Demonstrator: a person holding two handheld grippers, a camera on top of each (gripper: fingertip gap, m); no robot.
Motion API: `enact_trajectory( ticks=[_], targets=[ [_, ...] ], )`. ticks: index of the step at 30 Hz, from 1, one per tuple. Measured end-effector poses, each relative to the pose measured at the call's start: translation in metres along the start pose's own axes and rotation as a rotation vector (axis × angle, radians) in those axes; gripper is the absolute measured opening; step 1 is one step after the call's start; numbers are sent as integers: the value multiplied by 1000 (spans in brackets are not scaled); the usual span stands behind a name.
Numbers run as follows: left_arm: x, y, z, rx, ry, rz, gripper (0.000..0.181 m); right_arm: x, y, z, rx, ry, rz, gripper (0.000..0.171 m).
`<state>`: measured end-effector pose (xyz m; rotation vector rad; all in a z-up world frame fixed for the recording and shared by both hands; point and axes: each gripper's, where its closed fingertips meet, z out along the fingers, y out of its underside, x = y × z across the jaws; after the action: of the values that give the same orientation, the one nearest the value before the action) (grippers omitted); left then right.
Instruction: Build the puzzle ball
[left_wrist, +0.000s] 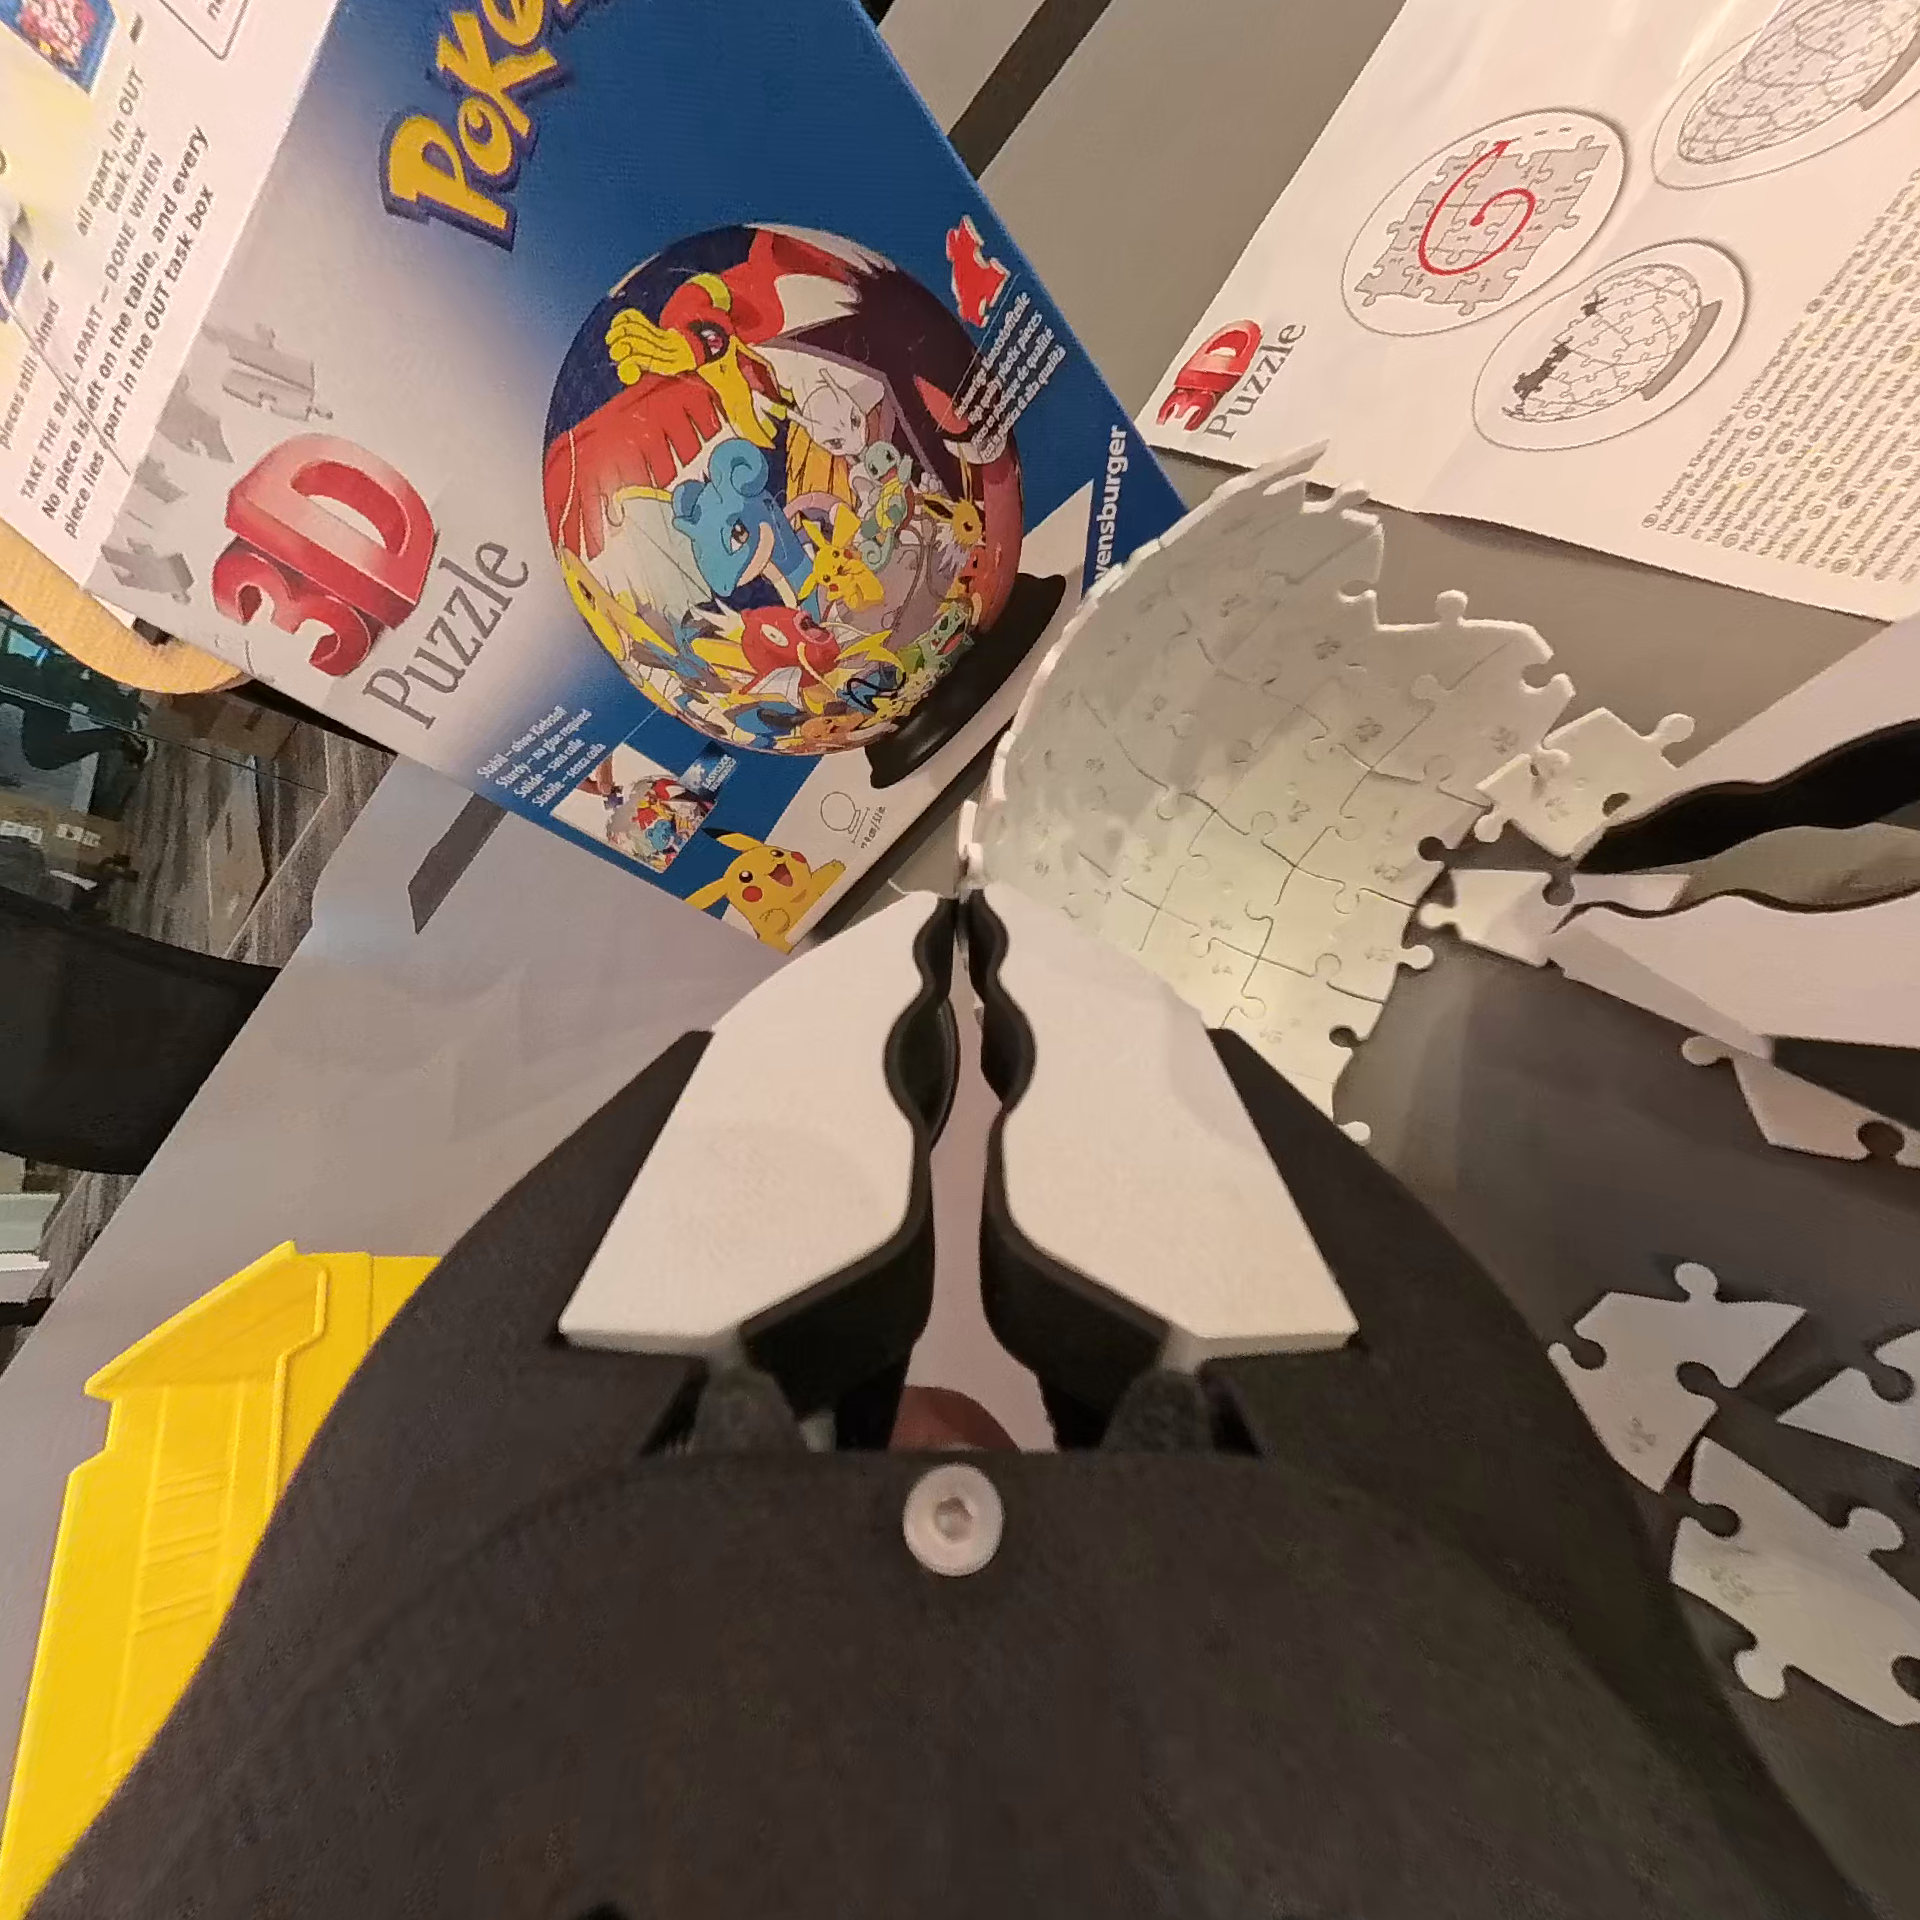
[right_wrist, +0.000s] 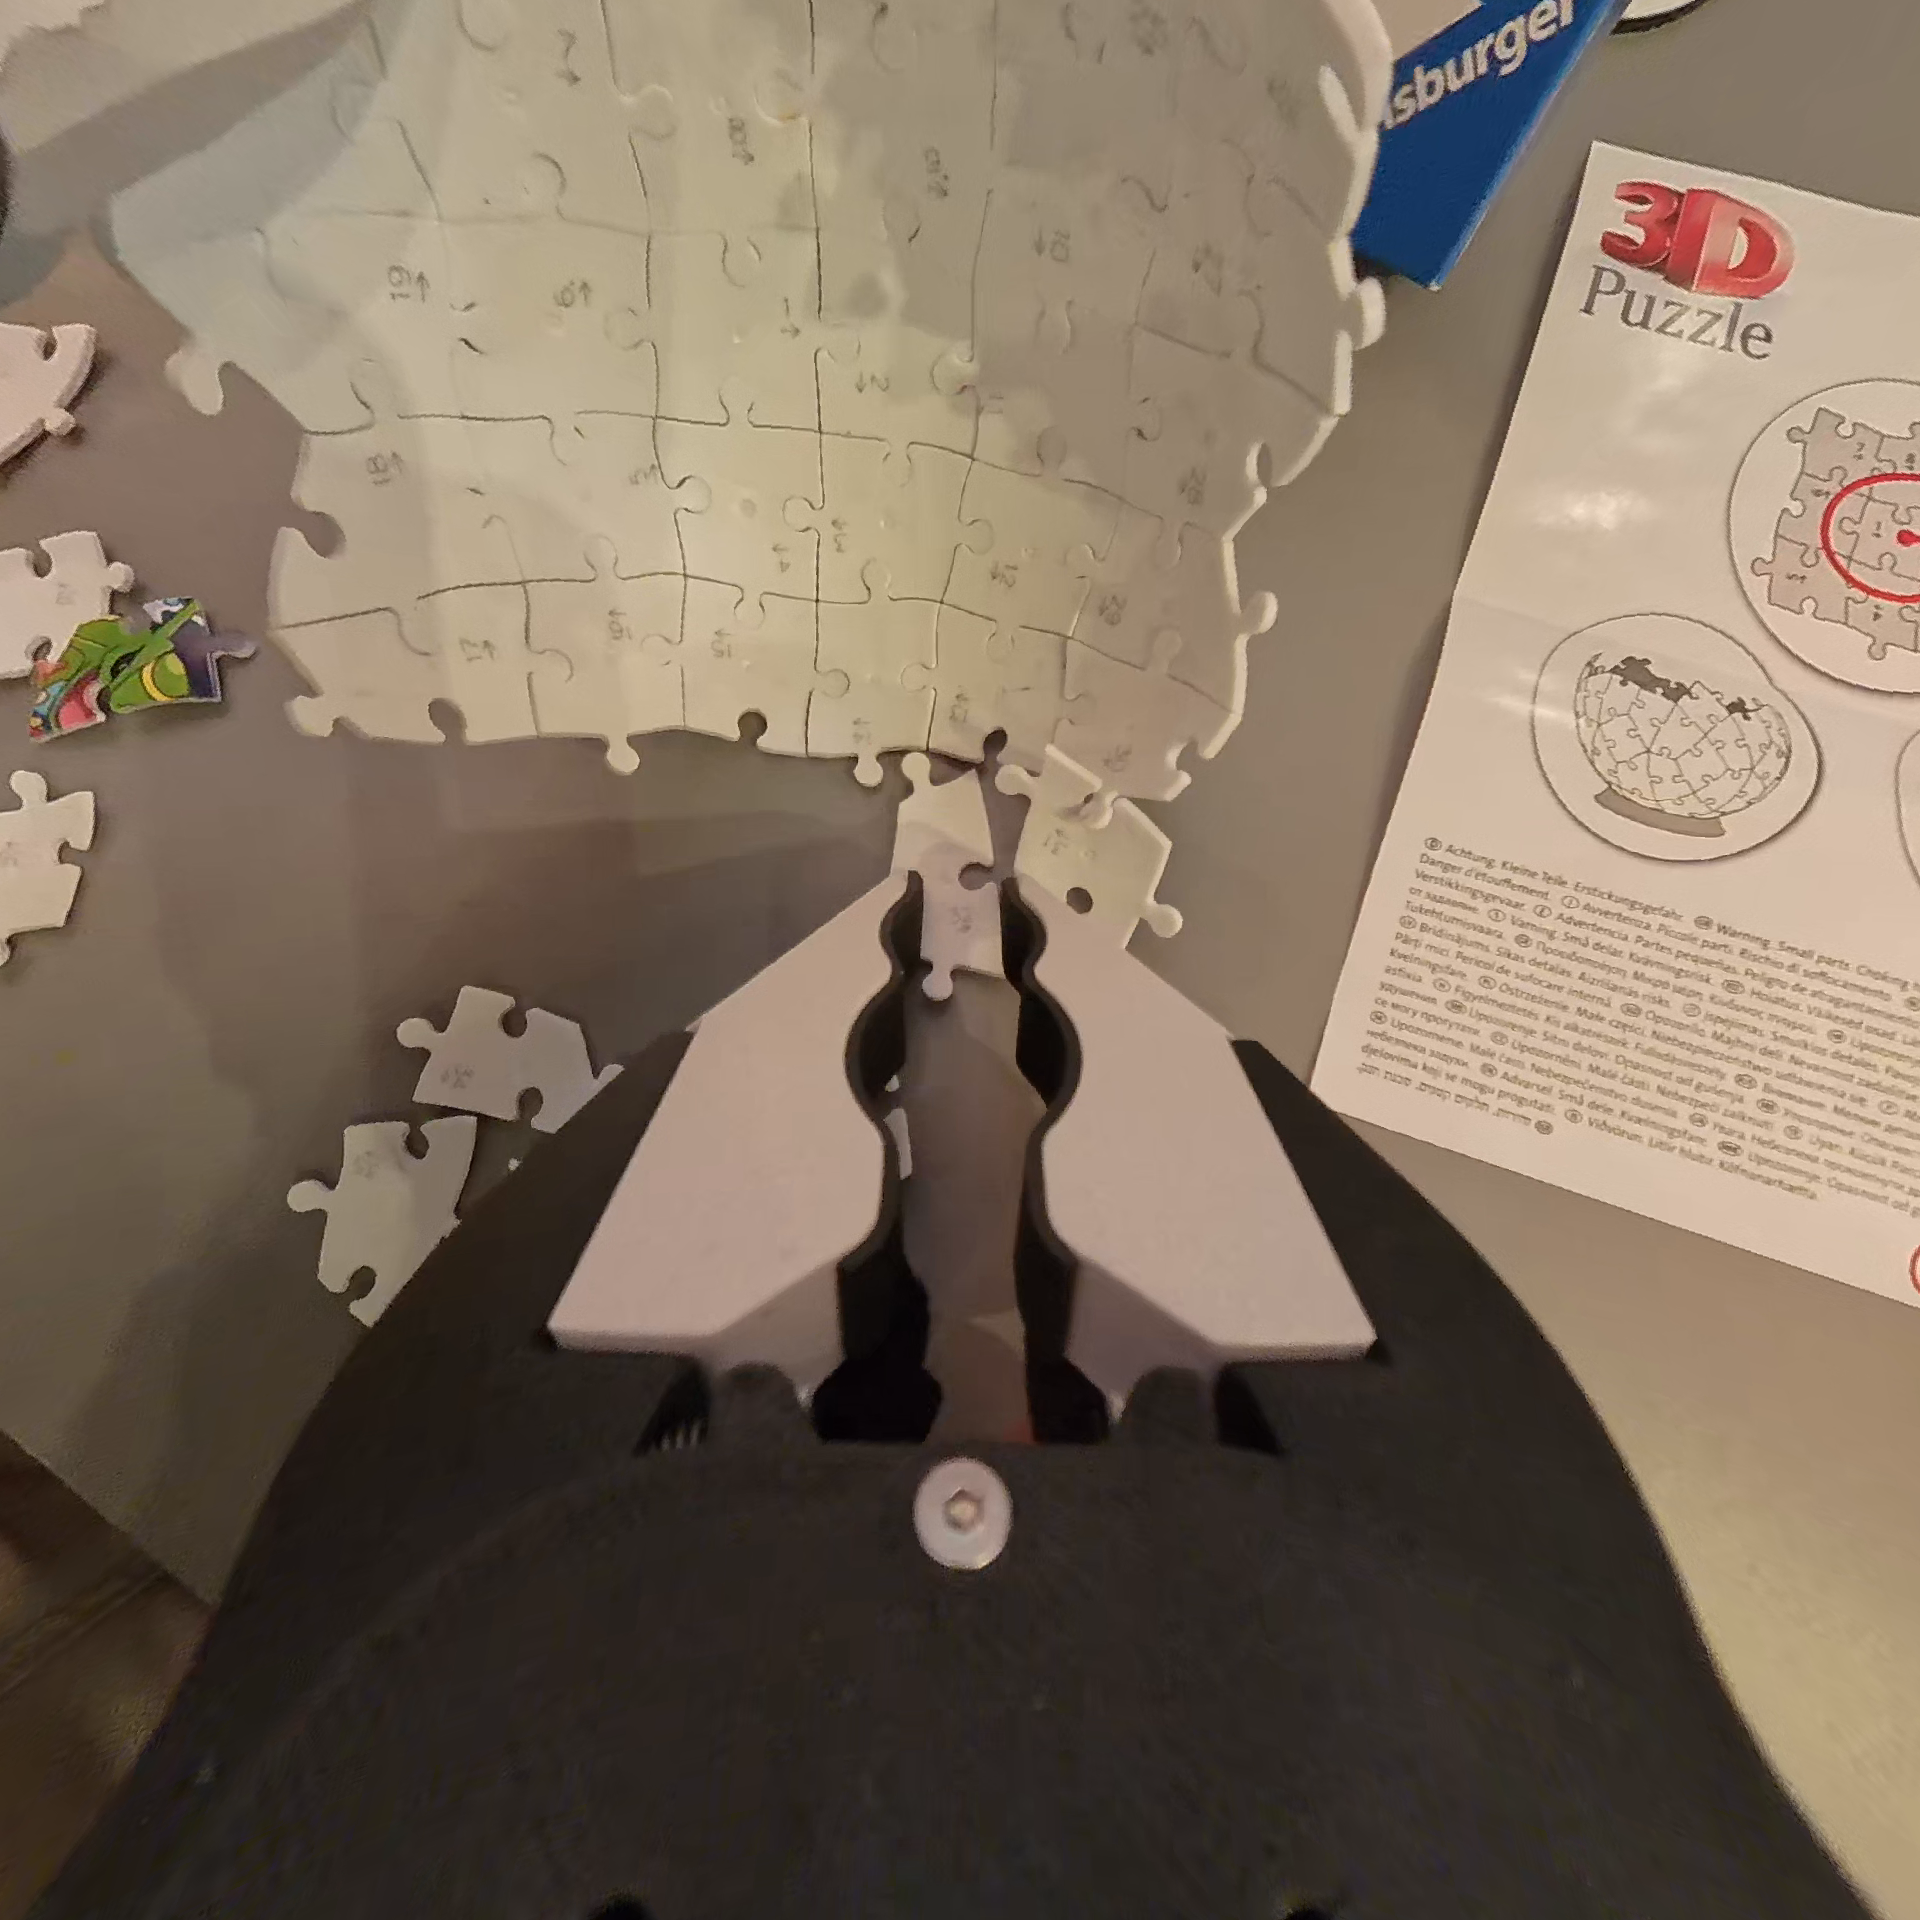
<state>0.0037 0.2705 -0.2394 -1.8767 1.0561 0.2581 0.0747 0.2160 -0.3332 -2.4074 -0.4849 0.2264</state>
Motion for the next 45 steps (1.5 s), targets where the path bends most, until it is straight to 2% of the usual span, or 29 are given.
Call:
enact_trajectory(
  ticks=[2,4,8,12,16,22,25,29,32,45],
  targets=[
    [0,1,0,-1,0,-2,2,-2,2,-1,-9,-15,-3,14],
    [0,1,0,0,1,-3,2,-5,2,-3,-11,-37,-14,22],
    [0,1,0,3,3,-6,2,-13,-2,-5,-7,-60,-149,32],
    [-1,1,-1,6,3,-4,2,-13,-2,2,-15,-100,-224,32],
    [-1,1,-1,9,2,-5,2,-12,-3,-1,-31,-157,-310,24],
    [-2,3,0,6,1,-9,2,-15,7,-12,-93,-252,-254,27],
    [-2,3,0,6,3,-10,2,-10,3,-18,-60,-229,-268,29],
    [-1,2,-1,9,4,-9,1,-9,13,-10,-102,-202,-323,28],
    [-1,2,-2,9,3,-10,2,-6,11,-7,-98,-170,-278,17],
    [-1,5,-4,8,0,-13,2,-4,6,-9,-56,-52,-158,16]
  ],
)
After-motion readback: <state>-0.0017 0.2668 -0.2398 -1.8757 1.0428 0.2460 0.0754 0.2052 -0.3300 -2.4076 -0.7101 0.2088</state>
